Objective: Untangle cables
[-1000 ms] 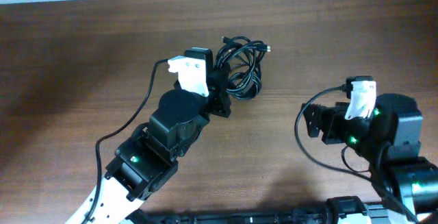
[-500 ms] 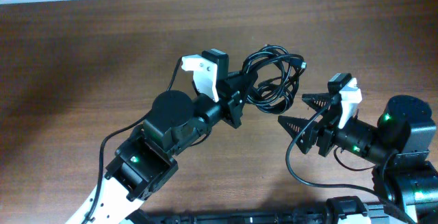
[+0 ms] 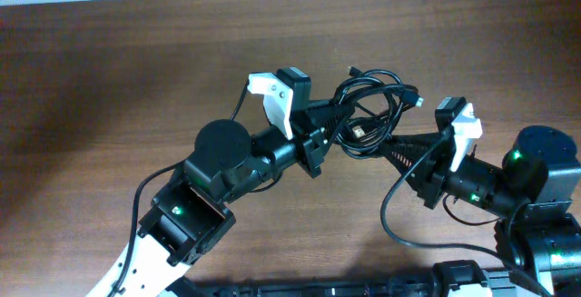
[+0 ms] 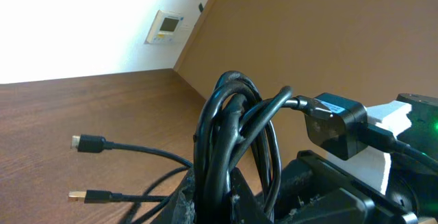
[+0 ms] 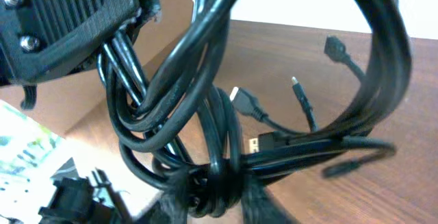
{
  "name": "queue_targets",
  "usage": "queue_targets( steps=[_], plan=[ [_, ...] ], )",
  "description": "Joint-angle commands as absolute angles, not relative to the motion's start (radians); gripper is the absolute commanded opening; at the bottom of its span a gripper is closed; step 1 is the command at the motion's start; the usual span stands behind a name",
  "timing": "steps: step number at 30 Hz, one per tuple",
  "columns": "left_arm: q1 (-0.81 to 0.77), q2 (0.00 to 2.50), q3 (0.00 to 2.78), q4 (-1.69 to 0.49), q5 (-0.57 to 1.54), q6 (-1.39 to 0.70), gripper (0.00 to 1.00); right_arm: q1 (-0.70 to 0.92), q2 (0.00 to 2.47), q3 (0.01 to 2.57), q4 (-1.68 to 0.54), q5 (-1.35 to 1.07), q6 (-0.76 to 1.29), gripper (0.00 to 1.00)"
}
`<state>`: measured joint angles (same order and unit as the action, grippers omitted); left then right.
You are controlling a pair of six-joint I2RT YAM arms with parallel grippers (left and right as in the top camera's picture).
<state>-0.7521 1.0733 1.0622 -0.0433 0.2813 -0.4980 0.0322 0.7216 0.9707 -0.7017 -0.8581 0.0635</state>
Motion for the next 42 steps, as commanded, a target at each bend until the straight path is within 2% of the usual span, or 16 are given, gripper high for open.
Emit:
queue_targets(
  steps=[1,3,16,23,24,25,26,27,30,34,38,42],
  plan=[
    [-0.757,1.074,1.074,-0.030,0.318,-0.511,0.00,0.032,0.717,0.976,-0.695,-0.910,0.056,0.07],
    [-0.757,1.074,1.074,-0.031,0.306,-0.511,0.00,0.032,0.717,0.976,-0.695,-0.910,0.056,0.04],
    [-0.757,1.074,1.074,-0.068,-0.062,-0.511,0.00,0.032,0.717,0.976,-0.707,-0.942,0.056,0.04],
    [-0.757,1.074,1.074,-0.099,-0.077,-0.510,0.00,0.032,0.717,0.976,-0.735,-0.823,0.060,0.04],
    [-0.757,1.074,1.074,-0.106,-0.077,-0.506,0.00,0.032,0.717,0.976,-0.743,-0.814,0.060,0.09],
    [-0.757,1.074,1.074,-0.114,-0.076,-0.475,0.00,0.032,0.717,0.976,-0.748,-0.810,0.060,0.33],
    [-0.757,1.074,1.074,-0.118,-0.076,-0.425,0.00,0.032,0.717,0.976,-0.748,-0.810,0.060,0.50],
    [-0.757,1.074,1.074,-0.126,-0.076,-0.365,0.00,0.032,0.717,0.976,-0.748,-0.810,0.060,0.58],
    [-0.757,1.074,1.074,-0.156,-0.076,-0.189,0.00,0.032,0.717,0.976,-0.748,-0.811,0.060,0.63],
    [-0.757,1.074,1.074,-0.206,-0.035,0.054,0.00,0.032,0.717,0.976,-0.744,-0.812,0.059,0.64],
    [-0.757,1.074,1.074,-0.315,0.146,0.471,0.00,0.032,0.717,0.977,-0.730,-0.812,0.059,0.64],
    [-0.757,1.074,1.074,-0.381,0.287,0.761,0.00,0.032,0.717,0.977,-0.728,-0.812,0.059,0.65]
  ],
)
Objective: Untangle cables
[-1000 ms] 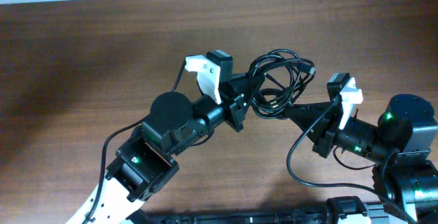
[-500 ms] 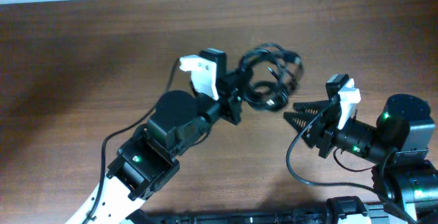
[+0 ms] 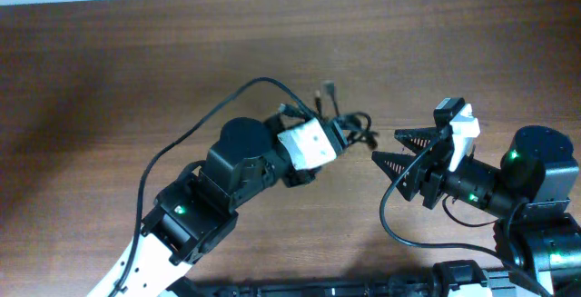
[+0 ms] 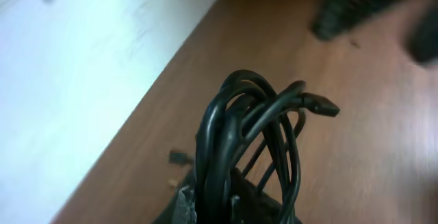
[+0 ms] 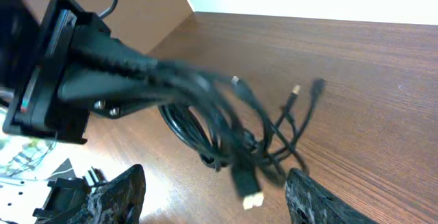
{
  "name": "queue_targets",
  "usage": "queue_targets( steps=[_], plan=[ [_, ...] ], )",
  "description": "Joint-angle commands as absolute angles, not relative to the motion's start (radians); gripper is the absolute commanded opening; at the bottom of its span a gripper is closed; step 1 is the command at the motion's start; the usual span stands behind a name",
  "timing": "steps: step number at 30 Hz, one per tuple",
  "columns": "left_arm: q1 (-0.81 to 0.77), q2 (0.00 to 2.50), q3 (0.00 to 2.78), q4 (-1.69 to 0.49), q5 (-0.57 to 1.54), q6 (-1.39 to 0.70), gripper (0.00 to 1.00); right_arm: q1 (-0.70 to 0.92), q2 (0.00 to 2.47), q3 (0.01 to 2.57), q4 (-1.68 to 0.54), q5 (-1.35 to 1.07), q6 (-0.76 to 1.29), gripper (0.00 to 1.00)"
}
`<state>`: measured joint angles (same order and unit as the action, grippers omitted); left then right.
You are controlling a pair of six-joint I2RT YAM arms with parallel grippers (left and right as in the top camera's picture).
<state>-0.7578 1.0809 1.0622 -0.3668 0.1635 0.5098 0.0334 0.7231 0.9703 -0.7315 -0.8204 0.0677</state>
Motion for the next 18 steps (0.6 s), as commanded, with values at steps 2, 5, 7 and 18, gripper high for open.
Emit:
queue_targets(
  steps=[2,5,7,18],
  plan=[
    [-0.757,1.074,1.074,-0.387,0.310,0.809,0.00,0.032,0.717,0.977,-0.728,-0.812,0.059,0.69],
    [-0.757,1.074,1.074,-0.387,0.384,0.857,0.00,0.032,0.717,0.976,-0.730,-0.917,-0.023,0.79],
    [-0.757,1.074,1.074,-0.387,0.436,0.863,0.00,0.032,0.717,0.976,-0.730,-0.999,-0.079,0.86],
    [-0.757,1.074,1.074,-0.329,0.585,0.862,0.00,0.032,0.717,0.976,-0.774,-1.000,-0.123,0.56]
  ],
)
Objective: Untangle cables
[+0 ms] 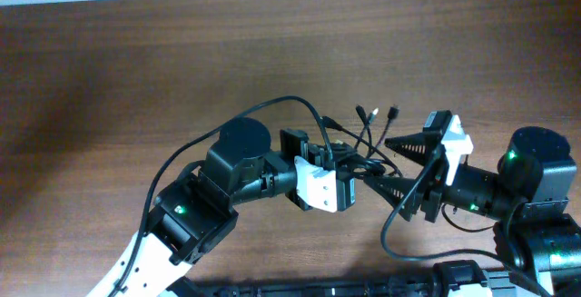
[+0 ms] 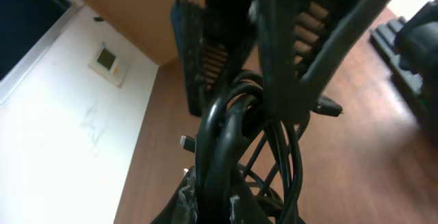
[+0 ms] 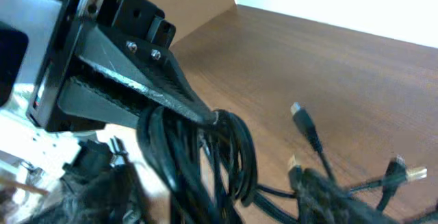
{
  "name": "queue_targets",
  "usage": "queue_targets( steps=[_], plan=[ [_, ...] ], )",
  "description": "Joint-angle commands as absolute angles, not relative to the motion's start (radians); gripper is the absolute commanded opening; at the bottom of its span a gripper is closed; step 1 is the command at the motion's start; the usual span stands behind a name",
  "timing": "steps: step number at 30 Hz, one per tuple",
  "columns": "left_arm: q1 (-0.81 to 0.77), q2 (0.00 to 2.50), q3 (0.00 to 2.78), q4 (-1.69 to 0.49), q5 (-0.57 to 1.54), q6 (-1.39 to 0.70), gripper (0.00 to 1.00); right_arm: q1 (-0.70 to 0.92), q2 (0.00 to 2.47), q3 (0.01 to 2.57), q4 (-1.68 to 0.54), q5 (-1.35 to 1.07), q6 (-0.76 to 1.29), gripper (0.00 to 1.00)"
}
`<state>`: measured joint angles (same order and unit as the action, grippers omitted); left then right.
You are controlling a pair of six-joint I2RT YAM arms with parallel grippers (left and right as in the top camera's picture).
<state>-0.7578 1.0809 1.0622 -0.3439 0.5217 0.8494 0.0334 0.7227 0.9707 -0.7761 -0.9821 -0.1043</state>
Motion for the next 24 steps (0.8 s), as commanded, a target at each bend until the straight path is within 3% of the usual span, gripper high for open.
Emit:
queue_targets(
  steps=[1,5,6,8,9,10,12,14,16,18,20,23,24],
  plan=[
    [-0.757,1.074,1.074,-0.329,0.588,0.863,0.00,0.032,0.717,0.976,-0.774,-1.007,-0.124,0.46],
    [-0.757,1.074,1.074,-0.329,0.637,0.862,0.00,0.032,0.717,0.976,-0.774,-1.048,-0.158,0.19],
    [-0.757,1.074,1.074,-0.331,0.637,0.862,0.00,0.032,0.717,0.976,-0.774,-1.047,-0.157,0.04],
    [-0.757,1.074,1.074,-0.331,0.636,0.862,0.03,0.032,0.717,0.976,-0.774,-1.045,-0.157,0.04],
    [-0.757,1.074,1.074,-0.331,0.636,0.862,0.11,0.032,0.717,0.976,-0.774,-1.042,-0.157,0.04],
    [-0.757,1.074,1.074,-0.331,0.635,0.862,0.30,0.032,0.717,0.976,-0.774,-1.038,-0.157,0.04],
    [-0.757,1.074,1.074,-0.331,0.633,0.862,0.29,0.032,0.717,0.976,-0.774,-1.035,-0.157,0.04],
    [-0.757,1.074,1.074,-0.331,0.628,0.862,0.59,0.032,0.717,0.976,-0.775,-0.946,-0.101,0.04],
    [-0.757,1.071,1.074,-0.331,0.613,0.859,0.59,0.032,0.717,0.976,-0.775,-0.885,-0.070,0.04],
    [-0.756,1.071,1.074,-0.322,0.542,0.787,0.72,0.032,0.717,0.976,-0.775,-0.877,-0.070,0.04],
    [-0.747,1.069,1.074,-0.290,0.338,0.564,0.77,0.032,0.717,0.976,-0.774,-0.874,-0.070,0.04],
    [-0.688,1.067,1.074,-0.282,0.251,0.322,0.81,0.032,0.717,0.976,-0.774,-0.874,-0.070,0.04],
    [-0.653,1.067,1.074,-0.286,0.246,0.225,0.96,0.032,0.717,0.976,-0.774,-0.874,-0.070,0.04]
  ],
)
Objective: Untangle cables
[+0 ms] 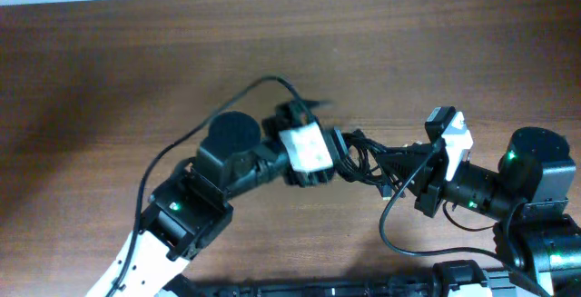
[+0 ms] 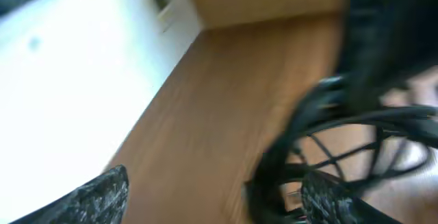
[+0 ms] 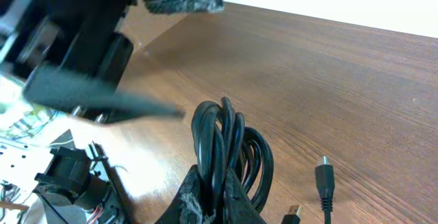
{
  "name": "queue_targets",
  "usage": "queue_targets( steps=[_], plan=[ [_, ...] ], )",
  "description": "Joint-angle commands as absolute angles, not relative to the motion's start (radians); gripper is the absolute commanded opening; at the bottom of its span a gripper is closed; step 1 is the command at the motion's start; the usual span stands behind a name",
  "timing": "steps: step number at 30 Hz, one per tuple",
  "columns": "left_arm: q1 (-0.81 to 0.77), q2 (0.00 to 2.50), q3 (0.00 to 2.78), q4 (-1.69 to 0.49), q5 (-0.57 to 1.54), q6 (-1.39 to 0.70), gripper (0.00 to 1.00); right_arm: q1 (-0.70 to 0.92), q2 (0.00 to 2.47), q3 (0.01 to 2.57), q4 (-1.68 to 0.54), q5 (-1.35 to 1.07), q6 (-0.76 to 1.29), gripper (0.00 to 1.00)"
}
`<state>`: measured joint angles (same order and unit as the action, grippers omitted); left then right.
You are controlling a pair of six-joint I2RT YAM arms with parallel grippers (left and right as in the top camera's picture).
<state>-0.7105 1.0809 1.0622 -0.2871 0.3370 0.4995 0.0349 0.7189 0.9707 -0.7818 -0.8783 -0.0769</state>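
The tangled bundle of black cables (image 1: 363, 163) hangs between the two arms near the table's middle. My right gripper (image 3: 217, 195) is shut on several strands of the bundle (image 3: 222, 138), whose loops stand up out of its fingers. Two loose plugs, a black one (image 3: 324, 179) and a gold-tipped one (image 3: 294, 212), dangle to the right over the table. My left gripper (image 2: 215, 200) is open, its fingers (image 2: 102, 196) wide apart in a blurred view. The cables (image 2: 328, 135) lie by its right finger. In the overhead view the left gripper (image 1: 334, 161) sits just left of the bundle.
The brown wooden table (image 1: 109, 70) fills the overhead view. The left arm's own thin black cable (image 1: 218, 106) arcs over its wrist. The right arm's base (image 1: 536, 179) stands at the right edge.
My right gripper, then open around the bundle, is now shut on it. My left gripper, then shut on the bundle, is now open beside it.
First both grippers were shut on the bundle. Then the right gripper was open and apart while the left held the bundle alone. Then the open right fingers were around the bundle. Now the right holds it and the left is open.
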Motion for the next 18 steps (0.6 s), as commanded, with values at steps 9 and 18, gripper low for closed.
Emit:
queue_targets(
  steps=[9,18],
  plan=[
    [-0.573,1.067,1.074,-0.410,0.646,0.241,0.99,0.032,0.717,0.976,-0.721,-1.011,-0.074,0.04],
    [-0.573,1.067,1.074,-0.463,0.711,0.241,0.55,0.032,0.717,0.976,-0.705,-1.071,-0.100,0.04]
  ],
)
